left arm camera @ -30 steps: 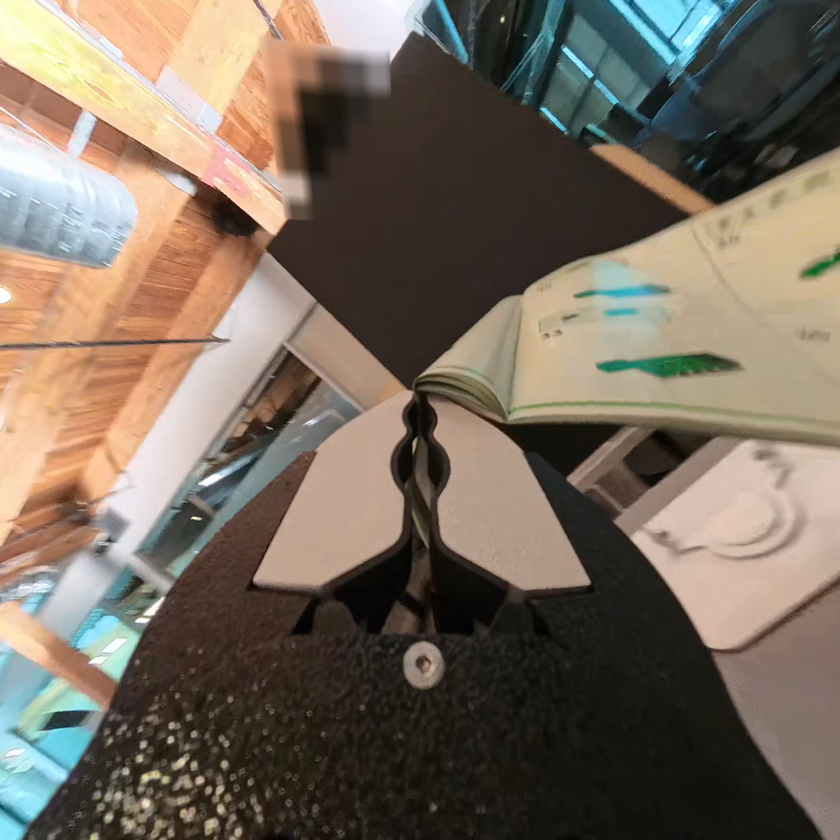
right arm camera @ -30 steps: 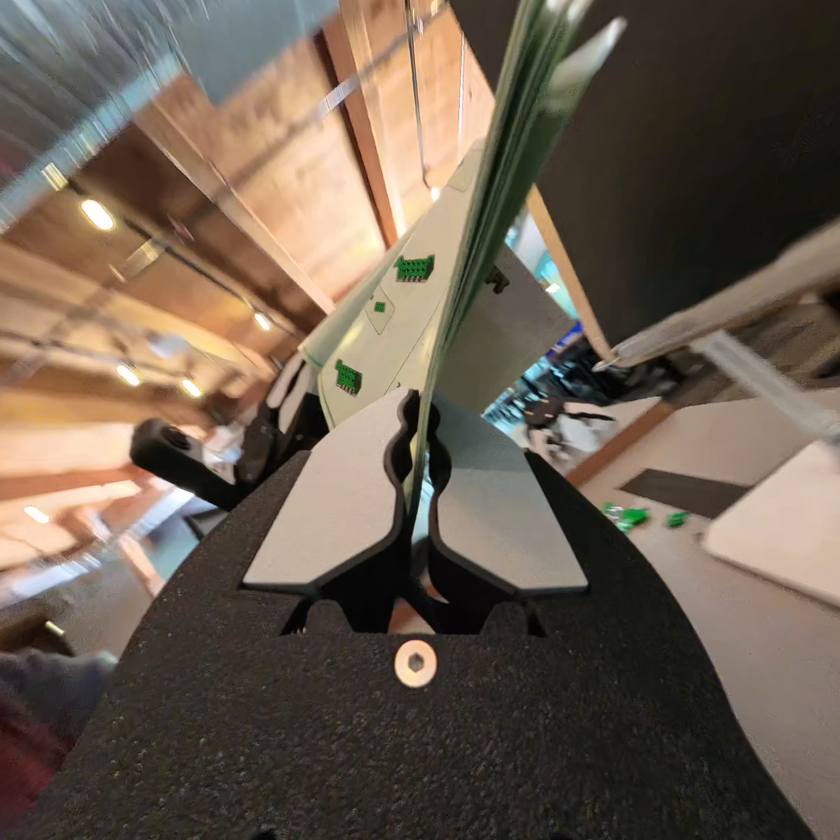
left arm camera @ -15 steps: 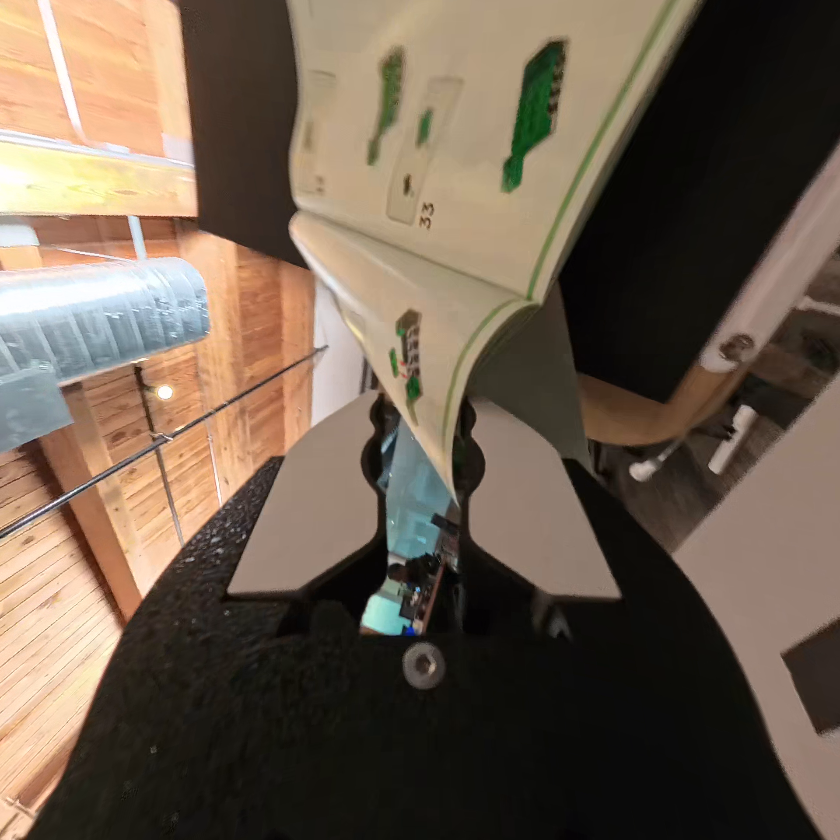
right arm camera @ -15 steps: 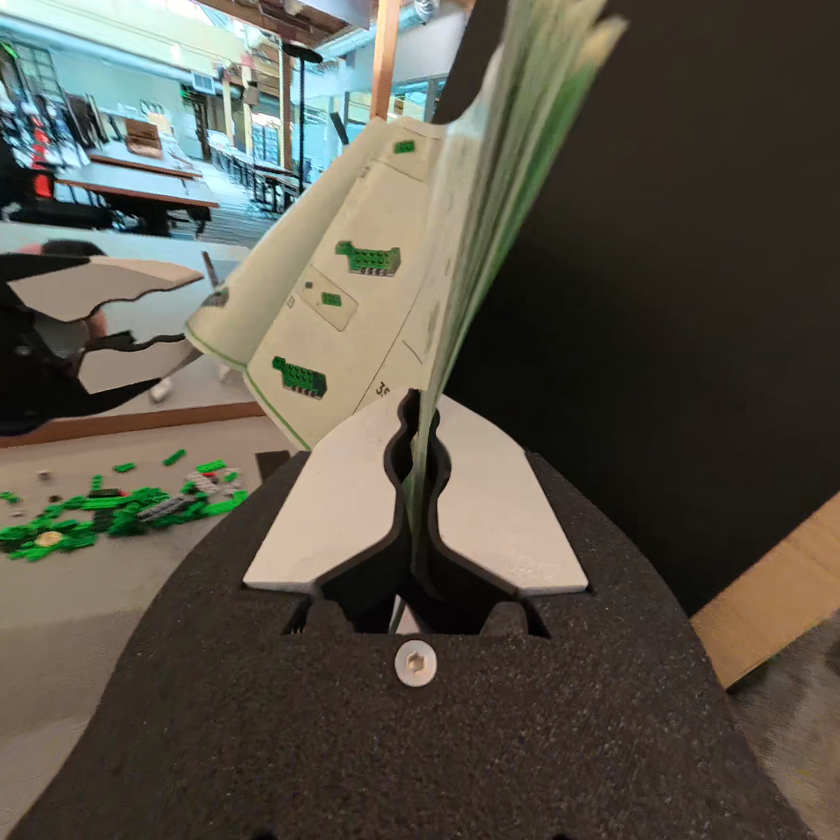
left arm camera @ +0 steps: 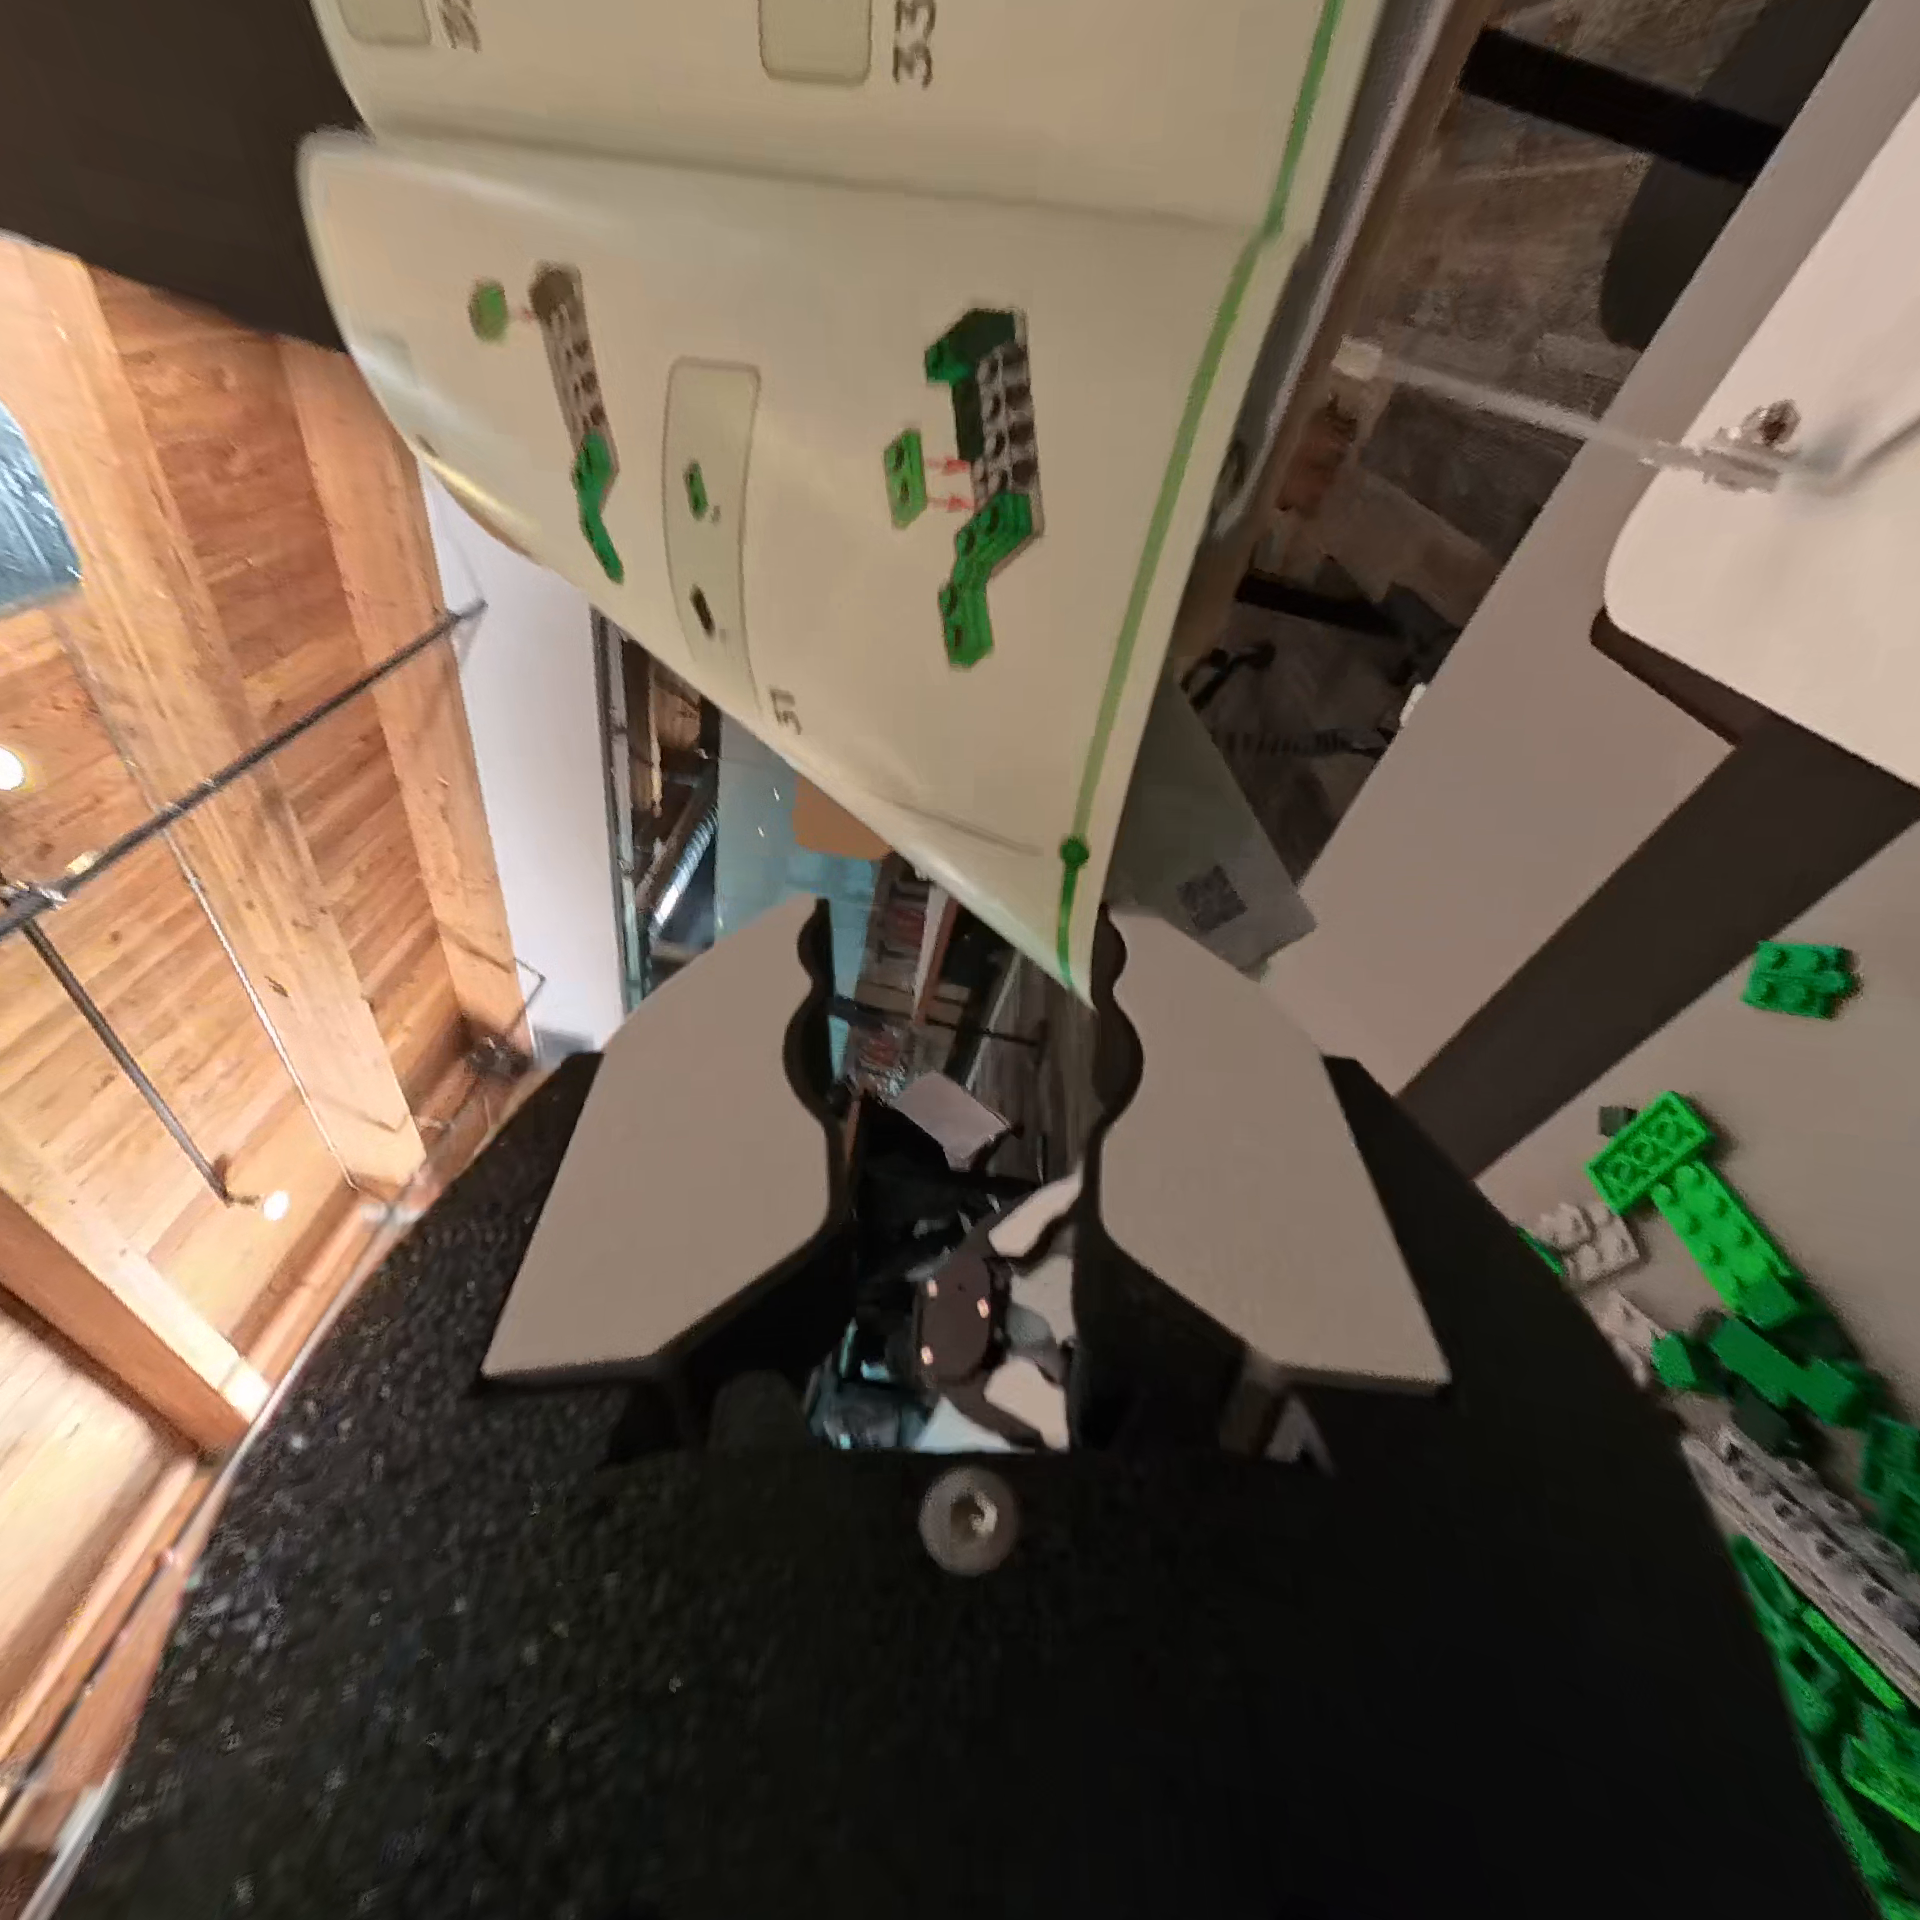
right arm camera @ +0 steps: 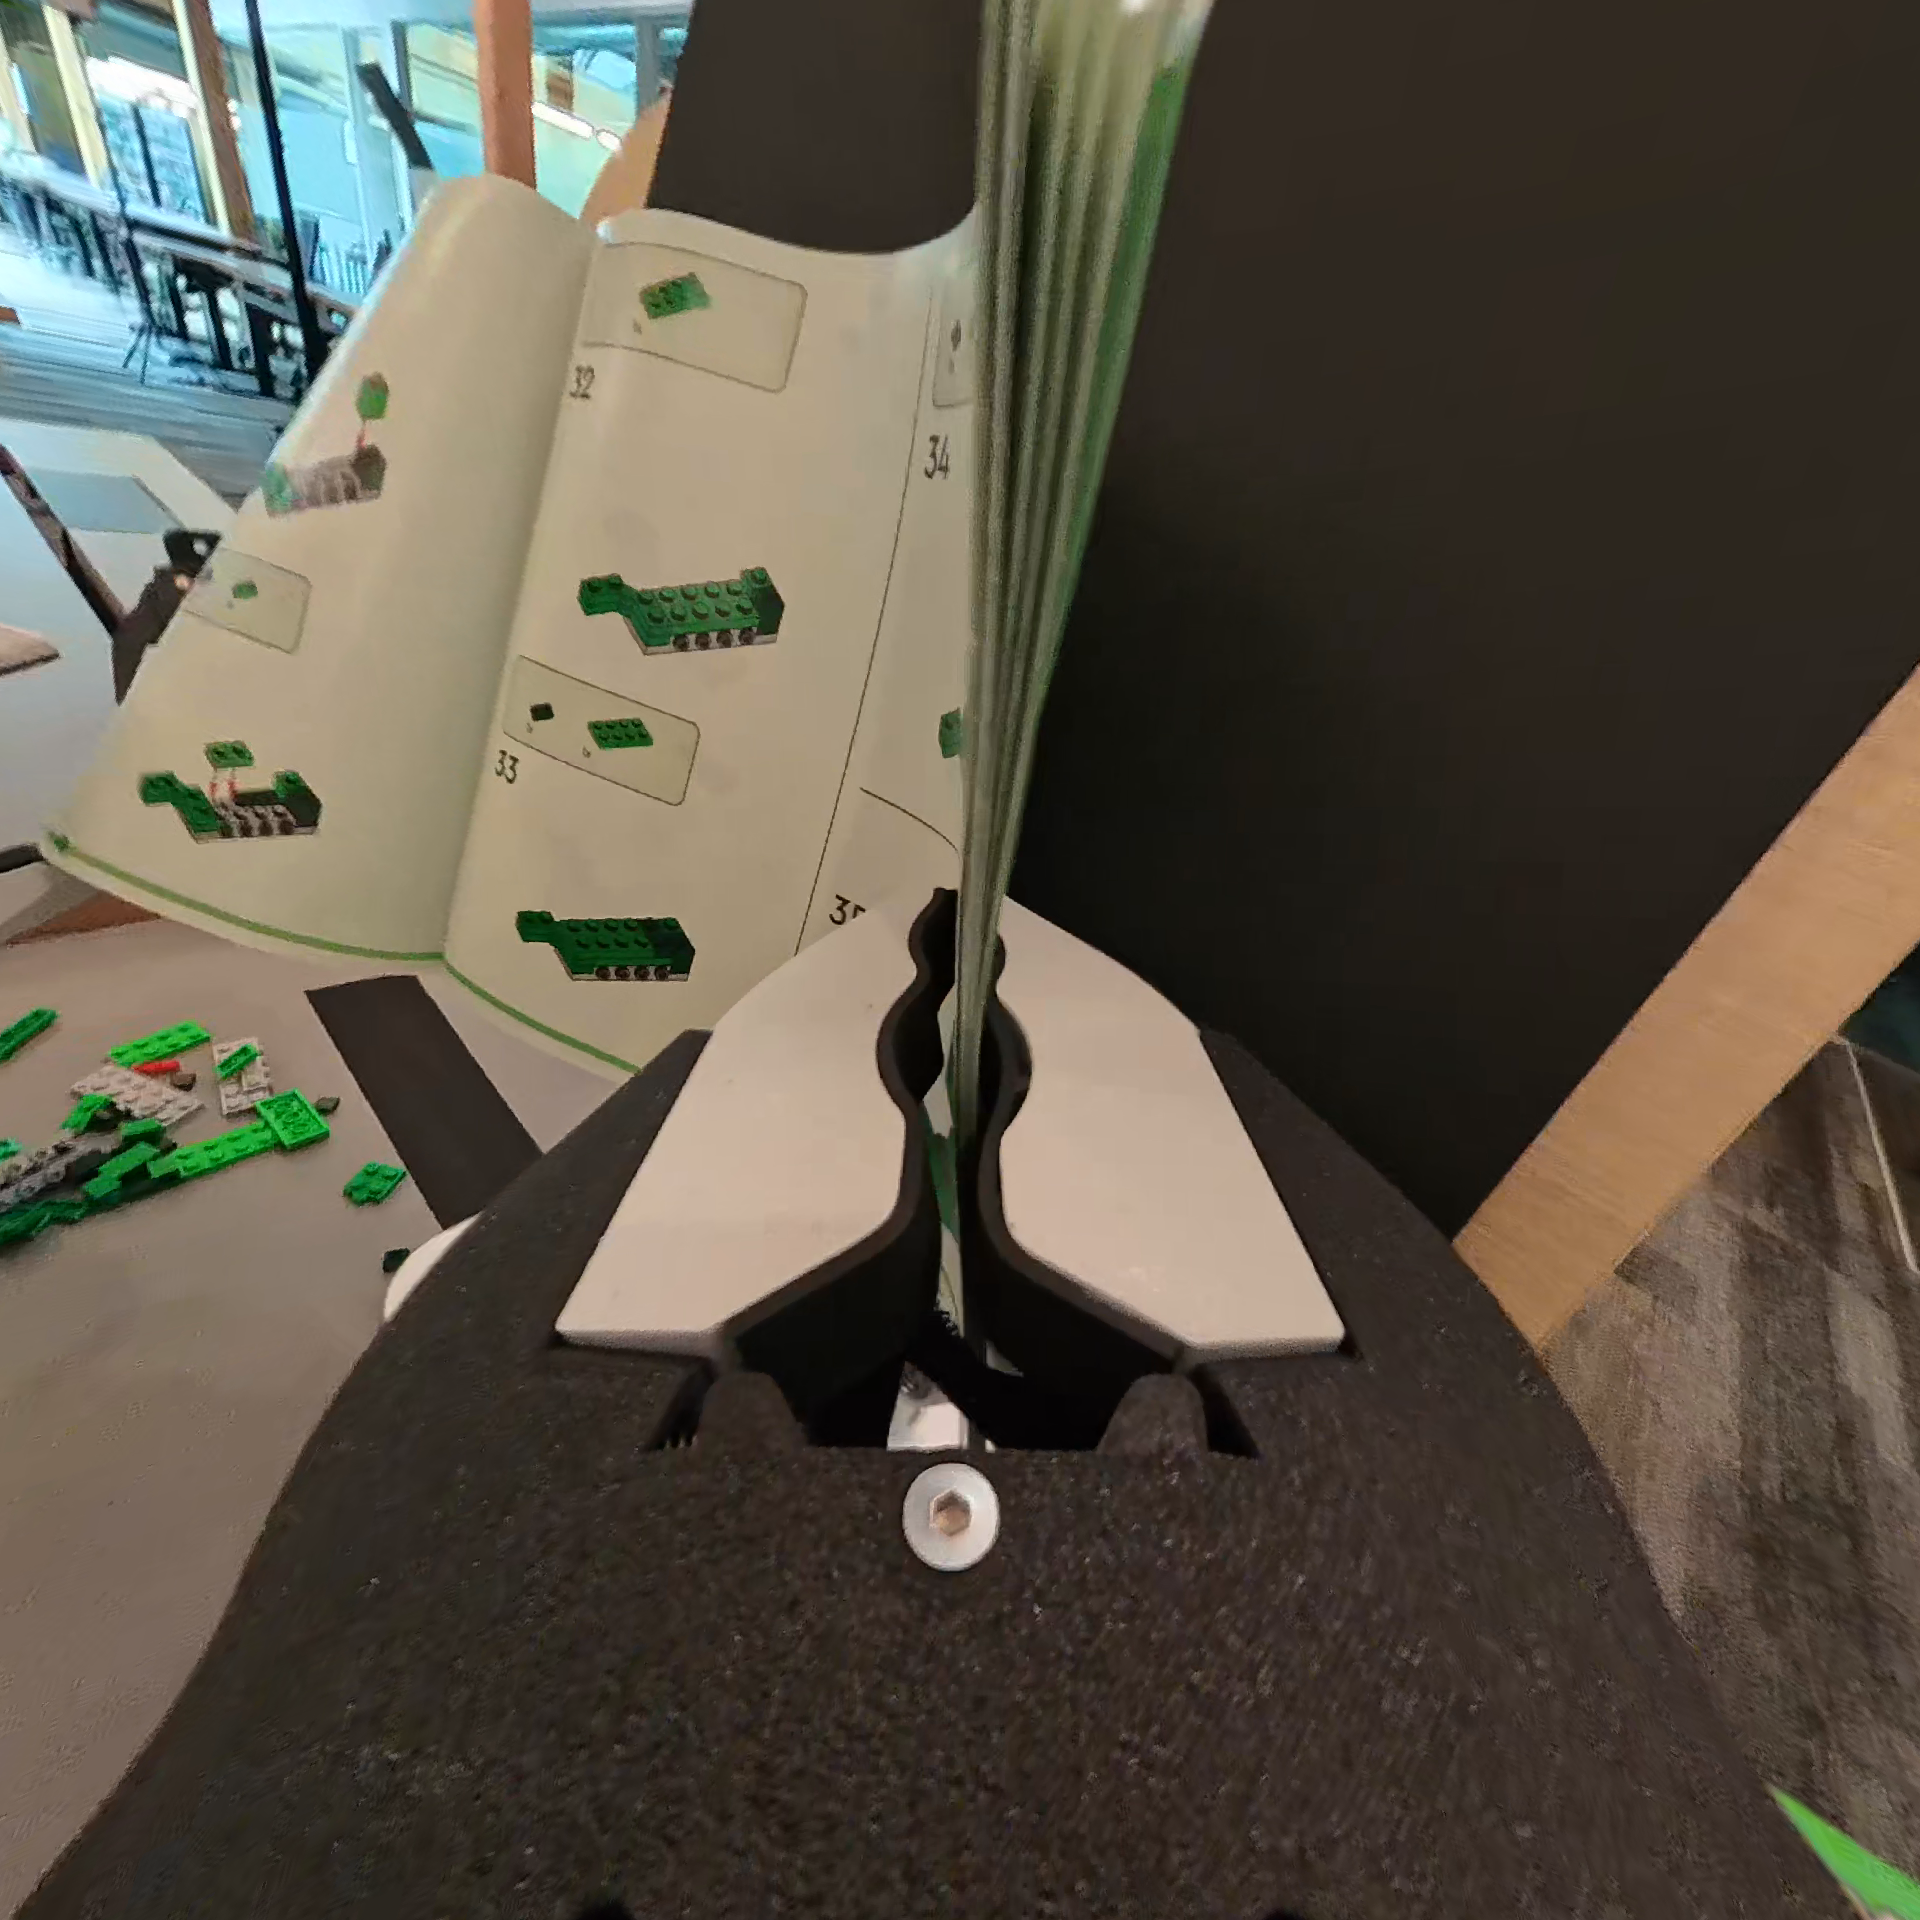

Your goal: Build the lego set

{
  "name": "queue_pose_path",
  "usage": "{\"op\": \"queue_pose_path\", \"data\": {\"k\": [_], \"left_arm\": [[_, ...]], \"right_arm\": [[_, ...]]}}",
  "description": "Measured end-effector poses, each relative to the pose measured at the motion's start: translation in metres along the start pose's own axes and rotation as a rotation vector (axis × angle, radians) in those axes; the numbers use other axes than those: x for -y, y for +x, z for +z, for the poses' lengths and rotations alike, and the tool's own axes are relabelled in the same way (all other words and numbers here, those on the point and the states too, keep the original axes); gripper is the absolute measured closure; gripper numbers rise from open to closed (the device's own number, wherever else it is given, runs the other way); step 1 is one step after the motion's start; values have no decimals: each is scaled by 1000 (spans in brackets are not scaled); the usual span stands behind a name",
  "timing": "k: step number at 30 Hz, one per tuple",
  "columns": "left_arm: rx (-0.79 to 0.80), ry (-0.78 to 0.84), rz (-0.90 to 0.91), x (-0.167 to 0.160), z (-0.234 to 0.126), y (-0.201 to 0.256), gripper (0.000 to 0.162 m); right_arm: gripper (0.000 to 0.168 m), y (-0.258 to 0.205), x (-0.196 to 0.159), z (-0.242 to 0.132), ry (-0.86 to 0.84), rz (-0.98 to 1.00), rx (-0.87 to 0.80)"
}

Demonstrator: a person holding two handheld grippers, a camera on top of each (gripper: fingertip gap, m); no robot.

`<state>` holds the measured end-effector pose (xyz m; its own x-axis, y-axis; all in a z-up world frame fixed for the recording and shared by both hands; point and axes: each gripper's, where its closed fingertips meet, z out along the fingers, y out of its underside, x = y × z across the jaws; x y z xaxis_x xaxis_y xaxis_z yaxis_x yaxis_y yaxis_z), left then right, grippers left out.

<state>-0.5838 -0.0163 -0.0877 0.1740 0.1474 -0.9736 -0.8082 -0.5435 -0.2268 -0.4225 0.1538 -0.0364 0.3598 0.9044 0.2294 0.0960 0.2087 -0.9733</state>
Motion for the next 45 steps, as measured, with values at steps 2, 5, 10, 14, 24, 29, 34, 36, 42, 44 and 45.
{"op": "queue_pose_path", "data": {"k": [2, 5, 10, 14, 24, 29, 34, 36, 42, 44, 45], "left_arm": [[-9, -78, -21, -13, 0, 3, 112], [-15, -153, -97, -32, -7, 4, 113], [60, -263, -196, -59, -27, -8, 116], [111, -241, -216, -54, -45, -11, 123], [-179, 301, -51, 86, -109, 80, 162], [-502, 141, -323, 61, -69, 116, 162], [-726, 187, -696, 64, -50, 110, 162], [-710, 217, -741, 65, -49, 103, 162], [-587, 267, -672, 78, -53, 103, 162], [-581, 280, -639, 86, -55, 107, 162], [-577, 285, -625, 90, -56, 108, 162]], "right_arm": [[167, 0, 1, -2, 3, 36, -21], [167, -1, 1, -2, -11, 69, -50], [167, -13, 10, 4, -19, 198, 25], [167, -16, 11, 11, -46, 222, 33], [167, -14, 3, 18, -87, 217, -2], [167, -22, 11, 15, -23, 228, 62], [167, -42, 31, 20, 33, 217, 178], [167, -55, 44, 24, 35, 166, 225], [167, -84, 85, 55, -18, 194, 269], [167, -85, 96, 66, -31, 259, 252], [167, -83, 101, 70, -32, 302, 241]]}}
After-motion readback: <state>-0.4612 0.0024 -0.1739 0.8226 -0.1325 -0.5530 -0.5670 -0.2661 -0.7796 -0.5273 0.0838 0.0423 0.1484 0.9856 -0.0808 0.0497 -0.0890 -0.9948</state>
